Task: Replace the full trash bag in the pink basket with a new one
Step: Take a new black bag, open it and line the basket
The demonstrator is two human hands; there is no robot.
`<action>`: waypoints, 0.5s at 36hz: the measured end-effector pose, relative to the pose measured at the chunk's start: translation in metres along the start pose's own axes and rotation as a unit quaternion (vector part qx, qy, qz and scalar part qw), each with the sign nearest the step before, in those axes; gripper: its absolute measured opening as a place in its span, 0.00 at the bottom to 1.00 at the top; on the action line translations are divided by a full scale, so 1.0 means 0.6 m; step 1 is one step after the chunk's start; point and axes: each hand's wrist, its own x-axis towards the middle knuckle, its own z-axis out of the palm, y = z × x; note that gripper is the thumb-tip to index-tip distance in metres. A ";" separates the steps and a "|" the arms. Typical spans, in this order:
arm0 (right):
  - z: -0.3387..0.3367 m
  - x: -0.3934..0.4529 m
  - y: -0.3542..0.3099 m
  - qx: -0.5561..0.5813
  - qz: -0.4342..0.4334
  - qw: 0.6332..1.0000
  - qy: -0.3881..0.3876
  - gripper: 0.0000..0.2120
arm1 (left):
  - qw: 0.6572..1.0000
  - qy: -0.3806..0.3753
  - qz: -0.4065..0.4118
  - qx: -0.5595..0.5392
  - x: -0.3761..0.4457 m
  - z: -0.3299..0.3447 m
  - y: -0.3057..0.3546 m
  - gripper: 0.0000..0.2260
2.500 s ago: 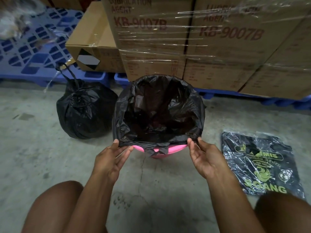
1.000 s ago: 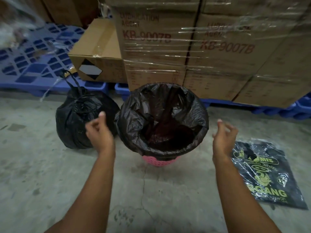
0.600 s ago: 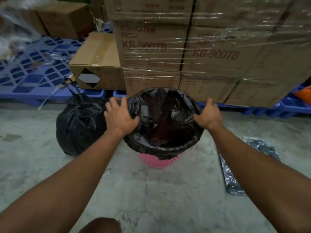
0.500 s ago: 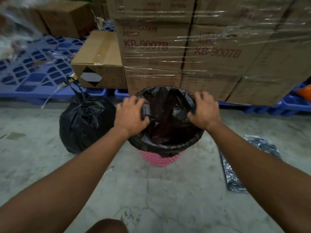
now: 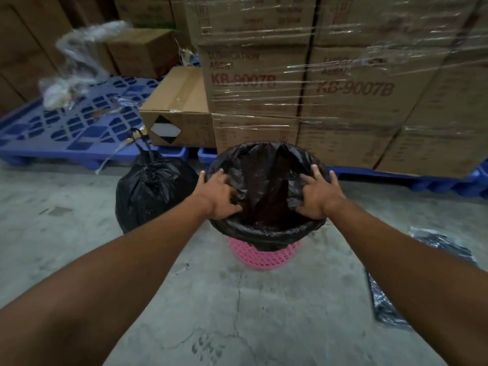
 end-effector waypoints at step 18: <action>0.049 -0.087 0.032 0.618 0.266 0.730 0.119 0.08 | 0.666 0.042 -0.205 -0.716 -0.088 0.014 0.000 0.16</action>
